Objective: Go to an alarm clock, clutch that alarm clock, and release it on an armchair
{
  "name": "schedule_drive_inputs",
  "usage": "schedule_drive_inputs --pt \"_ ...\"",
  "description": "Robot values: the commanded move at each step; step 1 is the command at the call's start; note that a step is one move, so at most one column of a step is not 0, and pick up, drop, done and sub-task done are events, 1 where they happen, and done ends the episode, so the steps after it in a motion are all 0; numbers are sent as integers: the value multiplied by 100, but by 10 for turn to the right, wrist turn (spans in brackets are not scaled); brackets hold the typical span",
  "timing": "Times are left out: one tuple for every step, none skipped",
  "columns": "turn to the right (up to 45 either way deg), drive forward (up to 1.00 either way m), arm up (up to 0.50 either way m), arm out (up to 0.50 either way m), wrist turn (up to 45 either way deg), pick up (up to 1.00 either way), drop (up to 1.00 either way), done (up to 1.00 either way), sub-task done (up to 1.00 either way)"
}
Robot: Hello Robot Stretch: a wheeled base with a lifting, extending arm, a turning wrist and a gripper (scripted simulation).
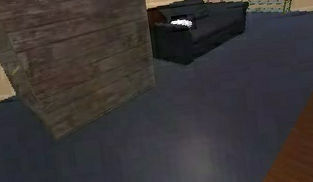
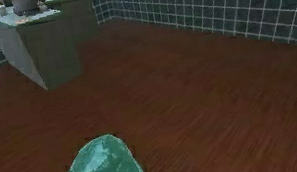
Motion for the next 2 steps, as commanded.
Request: schedule_drive_inputs --pt "0 70 0 0 0 0 0 0 0" --pt "360 0 0 0 0 0 0 0 0"
